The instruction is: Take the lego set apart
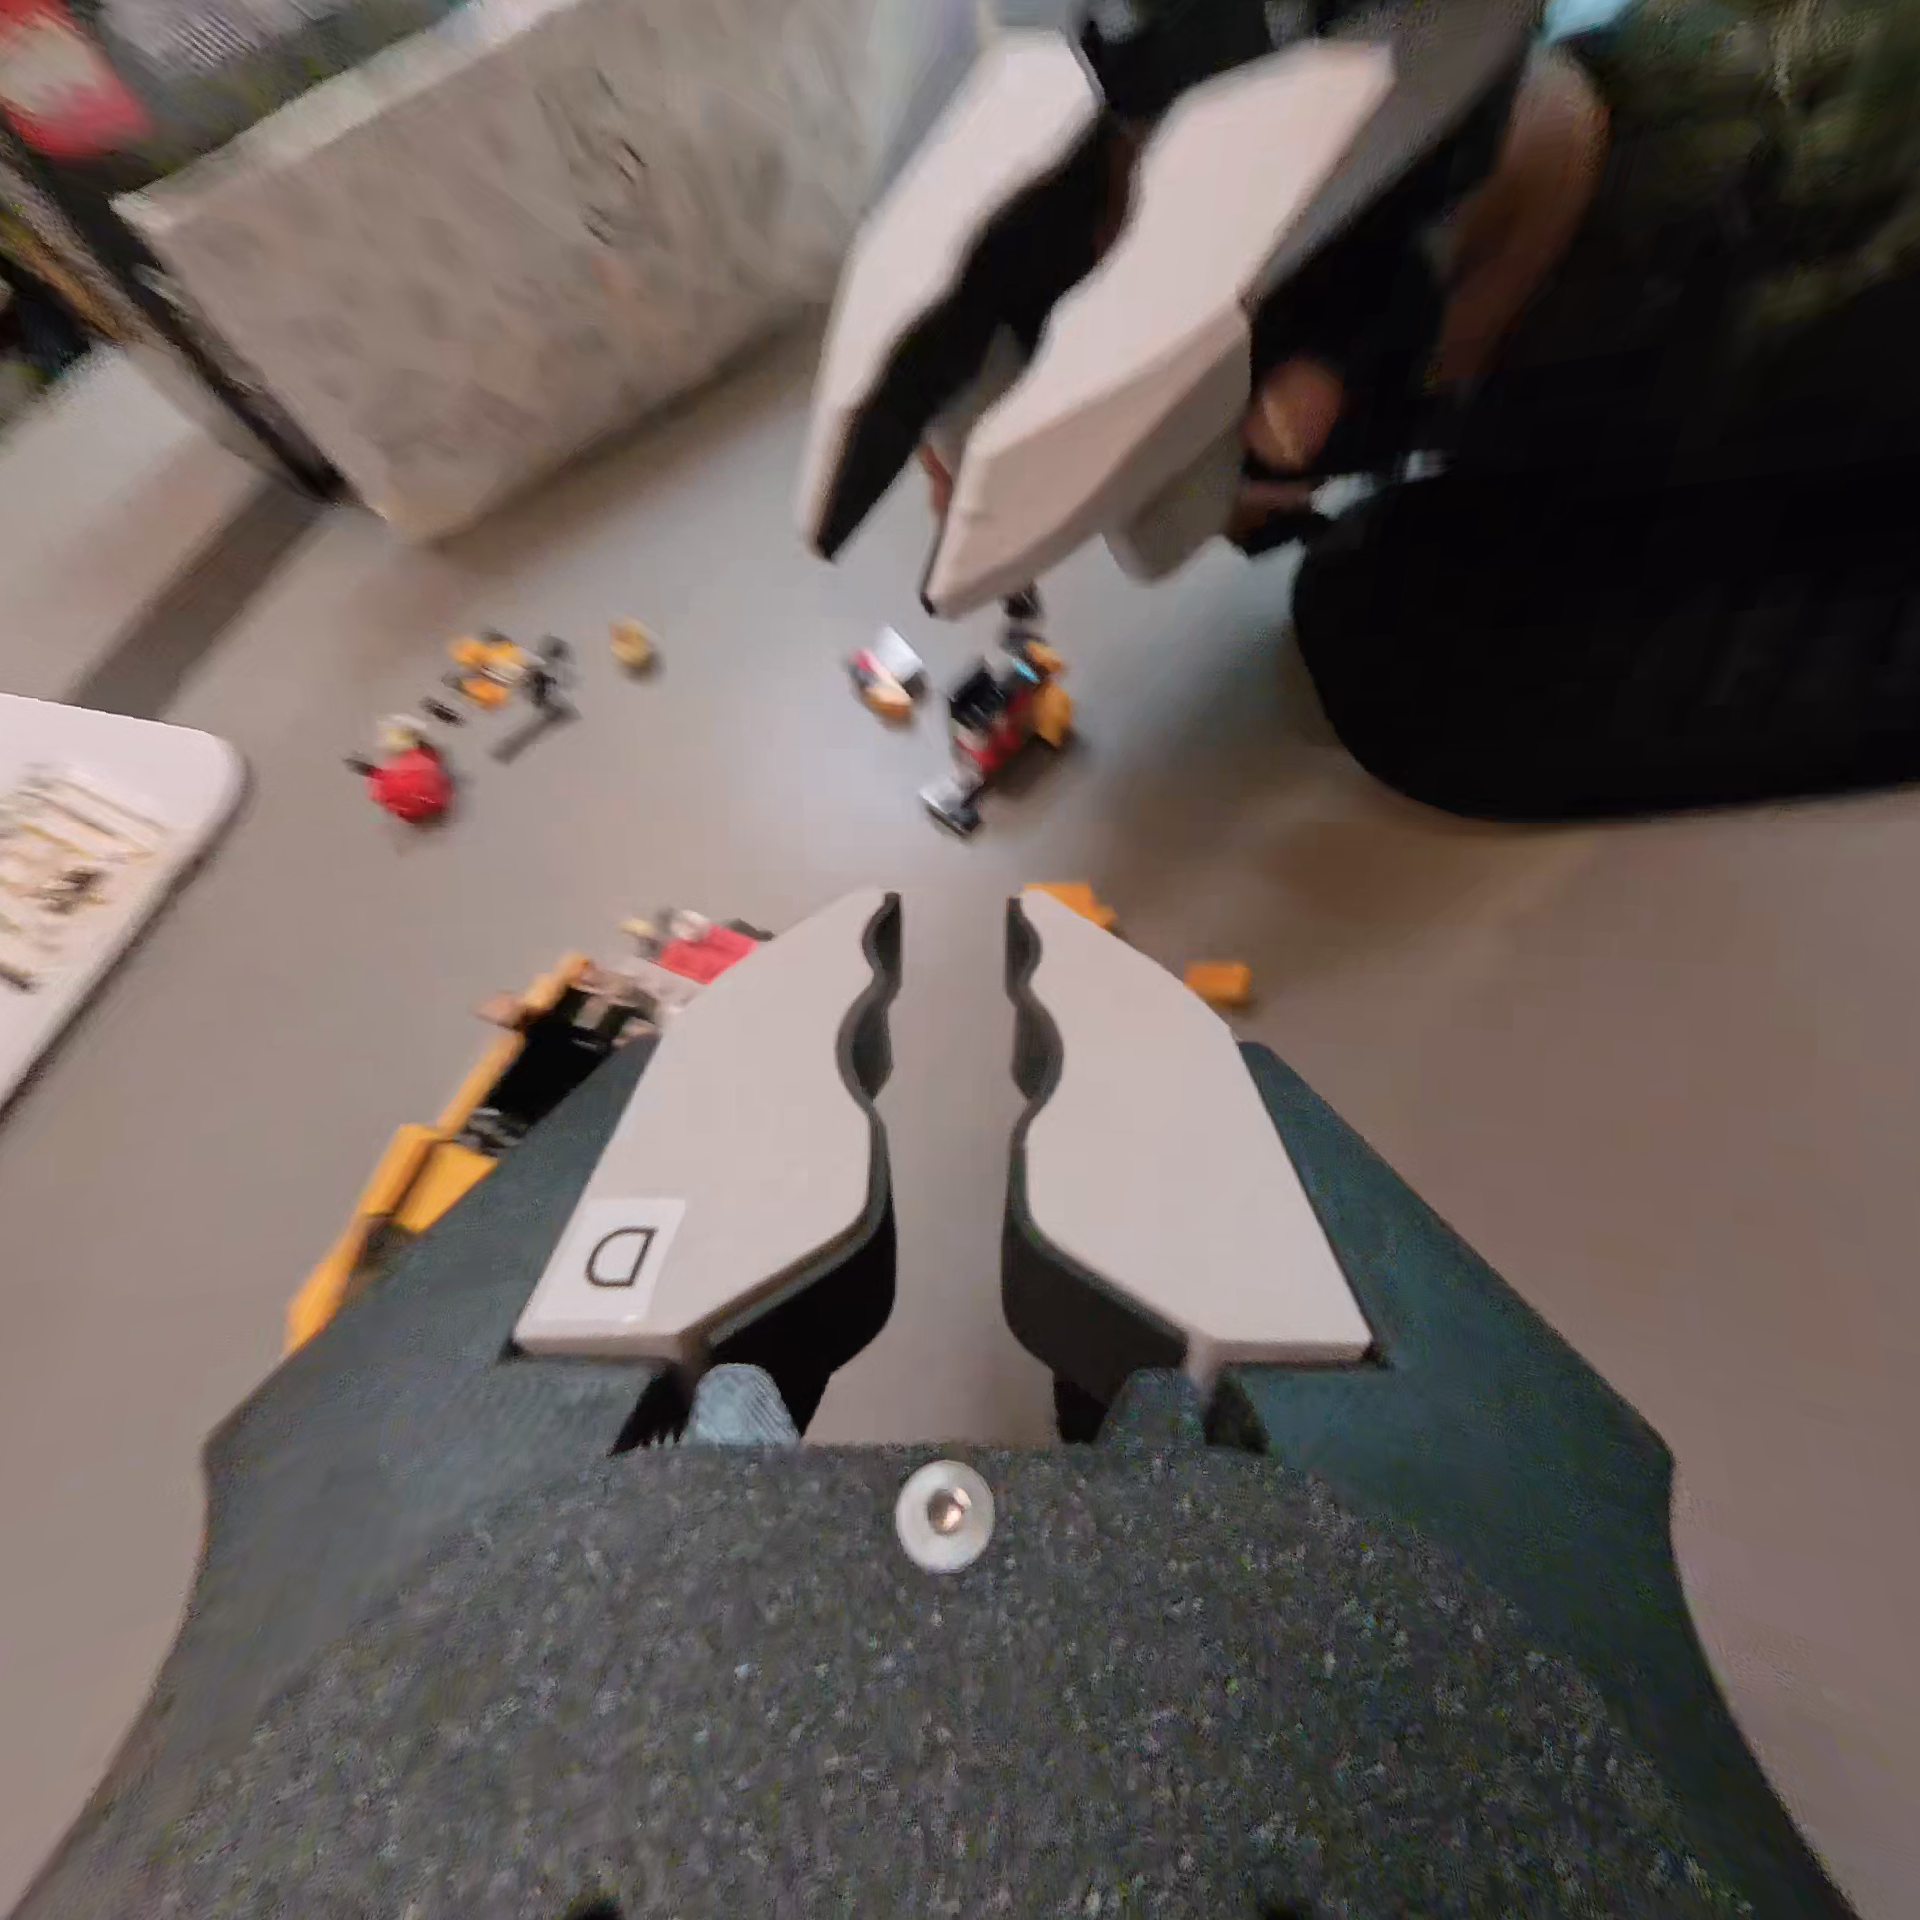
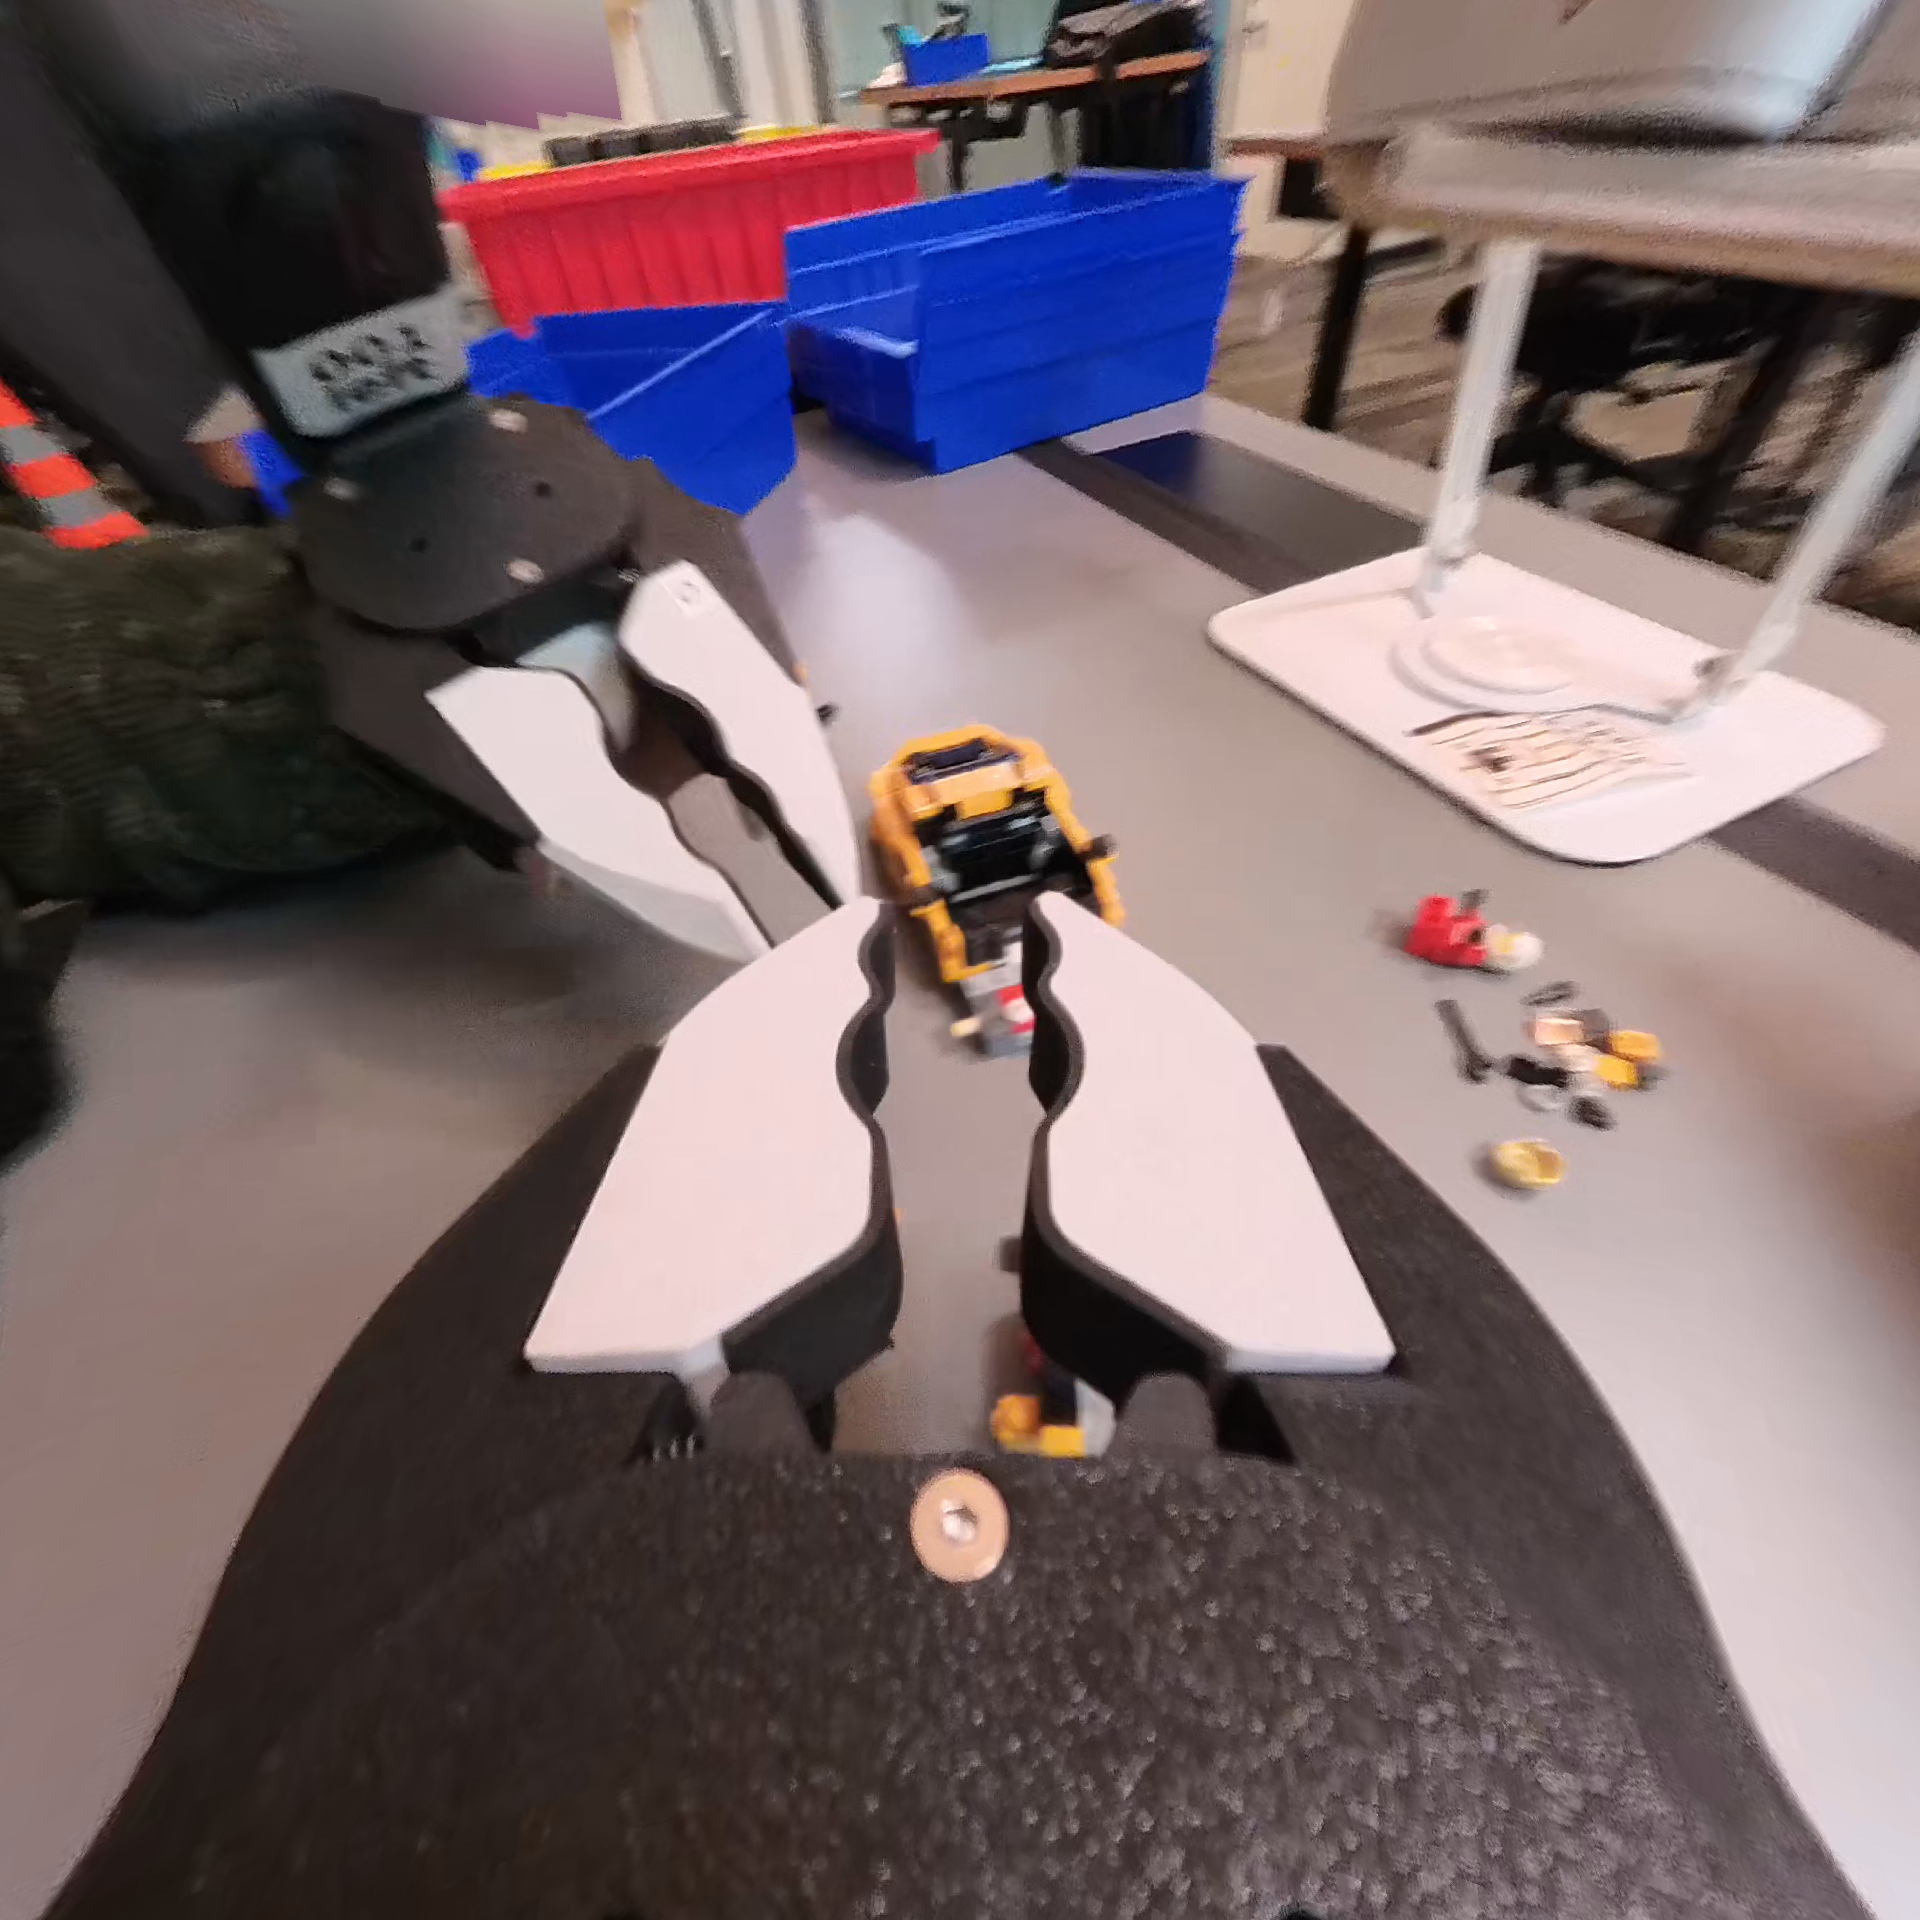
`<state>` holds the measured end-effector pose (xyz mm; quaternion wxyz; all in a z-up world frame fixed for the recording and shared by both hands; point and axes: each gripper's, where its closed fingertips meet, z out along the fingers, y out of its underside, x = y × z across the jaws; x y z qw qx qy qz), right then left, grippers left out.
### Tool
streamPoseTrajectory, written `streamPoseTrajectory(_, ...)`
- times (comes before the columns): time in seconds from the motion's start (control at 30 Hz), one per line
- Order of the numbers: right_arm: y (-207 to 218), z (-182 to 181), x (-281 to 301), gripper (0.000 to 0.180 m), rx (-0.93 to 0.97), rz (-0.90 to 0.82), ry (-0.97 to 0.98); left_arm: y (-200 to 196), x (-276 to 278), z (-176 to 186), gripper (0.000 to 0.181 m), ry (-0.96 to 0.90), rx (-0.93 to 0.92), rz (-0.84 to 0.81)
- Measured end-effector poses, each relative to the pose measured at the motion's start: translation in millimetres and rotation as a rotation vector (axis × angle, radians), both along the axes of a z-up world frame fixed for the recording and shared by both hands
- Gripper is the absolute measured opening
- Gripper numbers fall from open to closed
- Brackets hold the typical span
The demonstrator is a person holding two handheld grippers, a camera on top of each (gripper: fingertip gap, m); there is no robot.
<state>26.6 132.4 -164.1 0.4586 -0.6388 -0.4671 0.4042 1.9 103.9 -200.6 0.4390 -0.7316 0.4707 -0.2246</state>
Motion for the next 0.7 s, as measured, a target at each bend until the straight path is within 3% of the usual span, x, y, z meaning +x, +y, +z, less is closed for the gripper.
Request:
streamPoseTrajectory(0.1,28,22,2,0.022,0.088,-0.154,0.023,28,-16,45,0.0,-0.143,0.115,0.12)
streamPoseTrajectory(0.33,106,90,2,0.004,0.259,-0.538,0.081,99,-92,136,0.0,-0.348,0.359,0.54)
streamPoseTrajectory(0.53,167,133,-12,0.0,0.297,-0.732,0.108,147,-144,170,0.0,-0.376,0.435,0.763)
streamPoseTrajectory(0.7,212,140,-21,0.0,0.314,-0.877,0.095,178,-171,180,0.0,-0.348,0.493,0.867)
